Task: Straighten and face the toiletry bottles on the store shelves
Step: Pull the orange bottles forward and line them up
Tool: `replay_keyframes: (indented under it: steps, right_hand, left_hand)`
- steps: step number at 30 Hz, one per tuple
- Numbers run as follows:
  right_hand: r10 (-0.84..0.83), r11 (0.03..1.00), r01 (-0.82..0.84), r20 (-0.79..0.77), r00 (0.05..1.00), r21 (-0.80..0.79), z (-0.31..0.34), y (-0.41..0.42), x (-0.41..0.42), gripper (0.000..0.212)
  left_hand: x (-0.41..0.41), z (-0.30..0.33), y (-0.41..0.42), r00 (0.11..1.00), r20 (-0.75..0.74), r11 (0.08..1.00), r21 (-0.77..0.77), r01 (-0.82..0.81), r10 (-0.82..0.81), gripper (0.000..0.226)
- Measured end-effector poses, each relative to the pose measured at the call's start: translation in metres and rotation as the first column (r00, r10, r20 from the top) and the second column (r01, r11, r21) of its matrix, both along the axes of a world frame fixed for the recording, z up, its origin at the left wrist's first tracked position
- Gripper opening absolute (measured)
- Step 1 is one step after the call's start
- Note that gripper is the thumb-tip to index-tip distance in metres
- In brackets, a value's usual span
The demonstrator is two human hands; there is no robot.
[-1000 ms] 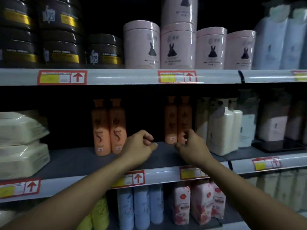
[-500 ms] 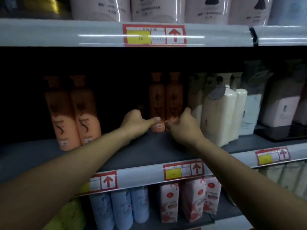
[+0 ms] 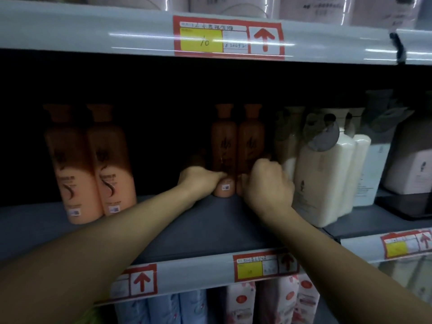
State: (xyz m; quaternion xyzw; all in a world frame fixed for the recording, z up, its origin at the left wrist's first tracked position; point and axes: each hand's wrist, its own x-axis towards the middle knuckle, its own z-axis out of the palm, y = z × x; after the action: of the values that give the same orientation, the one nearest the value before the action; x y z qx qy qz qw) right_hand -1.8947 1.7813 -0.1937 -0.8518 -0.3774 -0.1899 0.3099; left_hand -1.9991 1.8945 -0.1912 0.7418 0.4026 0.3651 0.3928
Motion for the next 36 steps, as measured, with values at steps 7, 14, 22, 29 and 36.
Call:
replay_keyframes:
  steps: [7, 14, 22, 29, 36]
  right_hand:
    - [0.067, 0.992, -0.059, -0.071, 0.995, 0.11, 0.0, -0.005, -0.008, 0.042]
    - [0.152, 0.974, -0.134, -0.089, 0.984, 0.182, 0.0, -0.029, -0.028, 0.053]
    - [0.304, 0.922, -0.277, -0.06, 0.951, 0.271, -0.002, -0.046, -0.087, 0.054]
    - [0.433, 0.857, -0.392, -0.056, 0.9, 0.335, -0.002, -0.036, -0.153, 0.059]
    - [0.534, 0.799, -0.478, -0.065, 0.843, 0.364, -0.006, -0.003, -0.213, 0.059]
  left_hand:
    - [-0.021, 0.007, -0.016, 1.0, -0.026, 0.995, 0.103, 0.004, -0.001, 0.023]
    - [-0.059, 0.008, -0.035, 1.0, -0.003, 0.977, 0.212, -0.013, 0.014, 0.039]
    - [-0.138, 0.006, -0.055, 0.996, 0.079, 0.978, 0.206, 0.023, -0.04, 0.06]
    - [-0.217, 0.003, -0.049, 0.989, 0.121, 0.968, 0.226, -0.113, 0.087, 0.057]
    - [-0.277, 0.002, -0.029, 0.967, 0.168, 0.948, 0.222, -0.228, 0.193, 0.053]
